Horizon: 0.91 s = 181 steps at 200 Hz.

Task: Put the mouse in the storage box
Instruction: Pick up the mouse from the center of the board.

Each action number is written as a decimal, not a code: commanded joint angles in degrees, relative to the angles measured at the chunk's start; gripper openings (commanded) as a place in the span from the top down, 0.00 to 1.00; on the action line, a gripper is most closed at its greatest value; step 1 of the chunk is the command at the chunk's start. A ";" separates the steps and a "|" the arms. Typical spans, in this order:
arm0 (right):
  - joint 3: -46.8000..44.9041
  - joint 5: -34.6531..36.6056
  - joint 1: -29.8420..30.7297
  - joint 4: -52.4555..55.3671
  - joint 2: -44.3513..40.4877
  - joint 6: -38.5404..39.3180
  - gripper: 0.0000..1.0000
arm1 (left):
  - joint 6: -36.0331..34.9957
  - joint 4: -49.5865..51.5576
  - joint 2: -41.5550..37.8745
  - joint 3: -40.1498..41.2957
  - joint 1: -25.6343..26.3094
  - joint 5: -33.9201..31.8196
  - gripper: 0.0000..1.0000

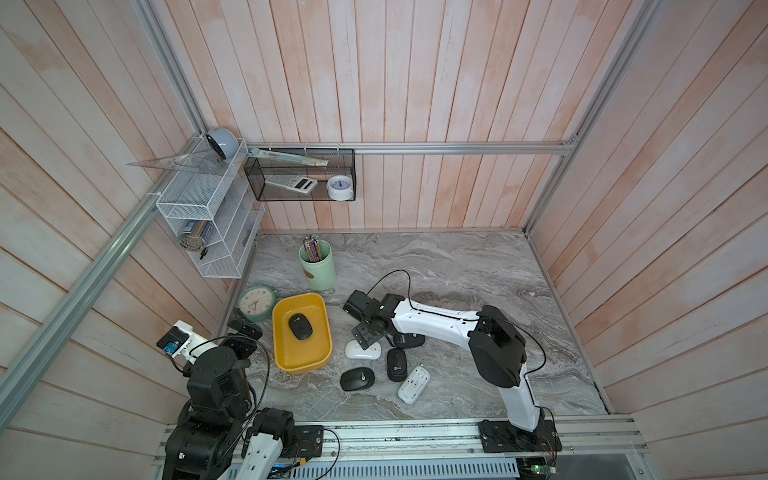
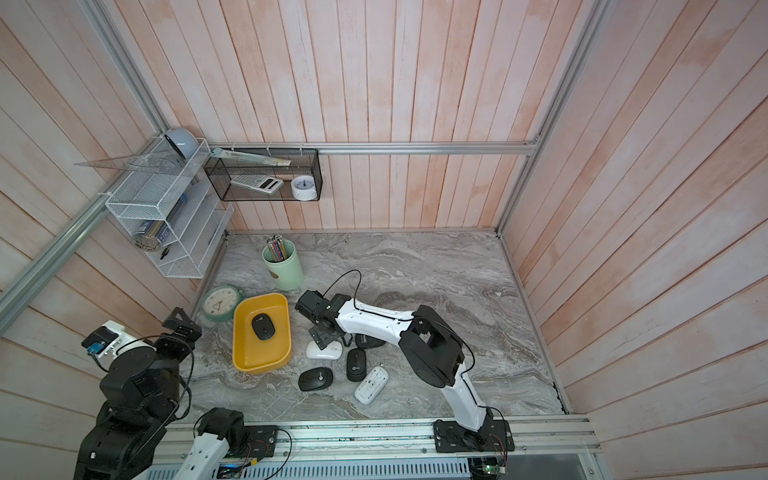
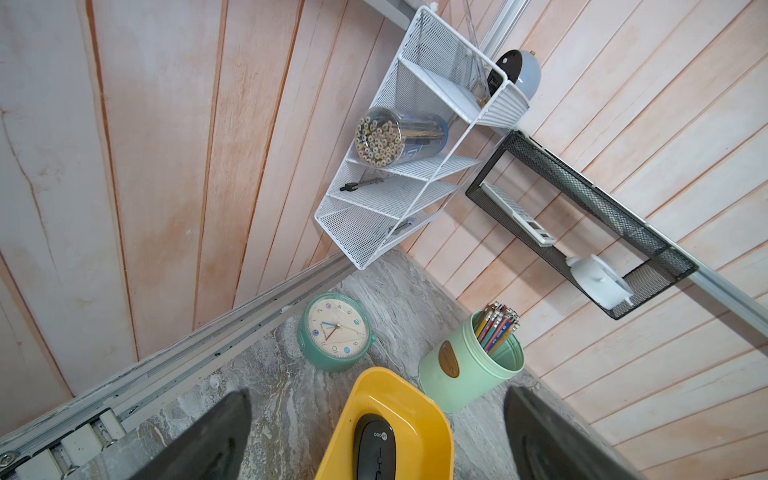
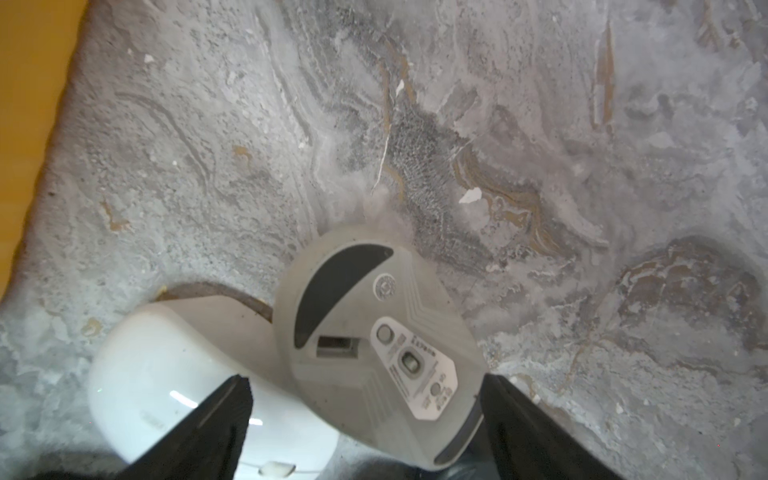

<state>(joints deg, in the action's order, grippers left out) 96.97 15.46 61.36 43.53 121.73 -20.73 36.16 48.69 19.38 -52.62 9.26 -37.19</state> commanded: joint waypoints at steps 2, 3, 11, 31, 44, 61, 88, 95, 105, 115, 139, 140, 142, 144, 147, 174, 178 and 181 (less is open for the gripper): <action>3.66 1.96 0.07 6.50 3.87 -0.21 0.10 | -1.60 0.47 0.00 -0.73 -0.29 -1.06 0.00; 3.75 1.99 0.07 6.54 4.00 -0.24 0.11 | -1.61 0.50 0.02 -0.73 -0.29 -1.10 0.00; 4.38 2.11 0.07 7.15 4.91 -0.42 0.13 | -1.62 0.49 -0.07 -0.73 -0.29 -1.08 0.00; 4.59 2.10 0.07 7.54 6.31 -0.71 0.18 | -1.62 0.46 -0.20 -0.64 -0.29 -1.13 0.00; 4.61 2.13 0.07 7.54 6.92 -0.89 0.21 | -1.62 0.48 -0.16 -0.64 -0.27 -1.04 0.00; 5.03 2.65 0.07 7.88 7.95 -0.98 0.27 | -1.64 0.35 -0.21 -0.55 -0.26 -0.96 0.00; 5.81 3.67 0.07 8.68 8.84 -0.99 0.44 | -1.62 0.18 0.21 -0.47 -0.36 -0.78 0.00; 5.81 3.63 0.07 8.53 8.68 -0.90 0.49 | -1.62 0.22 0.29 -0.47 -0.35 -0.72 0.00; 5.63 3.86 0.07 8.34 8.25 -0.92 0.56 | -1.54 0.22 0.36 -0.49 -0.38 -0.71 0.00; 5.61 4.00 0.07 8.17 7.77 -0.84 0.62 | -1.53 0.20 0.37 -0.38 -0.38 -0.69 0.00; 5.48 4.34 0.07 7.73 6.29 -0.63 0.73 | -1.36 0.18 0.48 -0.25 -0.39 -0.78 0.00; 5.48 4.37 0.07 7.72 6.12 -0.67 0.74 | -1.36 0.18 0.49 -0.27 -0.38 -0.78 0.00; 5.47 4.39 0.07 7.71 6.09 -0.68 0.75 | -1.31 0.18 0.44 -0.33 -0.38 -0.78 0.00; 5.45 4.42 0.07 7.67 5.83 -0.64 0.75 | -1.28 0.16 0.45 -0.34 -0.38 -0.78 0.00; 5.42 4.42 0.07 7.61 5.76 -0.61 0.76 | -1.27 0.18 0.47 -0.30 -0.38 -0.72 0.00; 5.51 4.55 0.07 7.20 4.16 -0.74 0.81 | -1.18 0.27 0.33 -0.31 -0.36 -0.96 0.00; 5.47 4.56 0.07 7.03 3.85 -0.73 0.82 | -1.17 0.35 0.31 -0.31 -0.38 -1.02 0.00; 5.43 4.52 0.07 6.89 3.65 -0.76 0.83 | -1.18 0.36 0.23 -0.29 -0.38 -1.04 0.00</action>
<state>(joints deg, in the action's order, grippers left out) 103.77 22.04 61.34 48.62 127.09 -20.86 35.55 48.69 19.49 -52.62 9.15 -37.56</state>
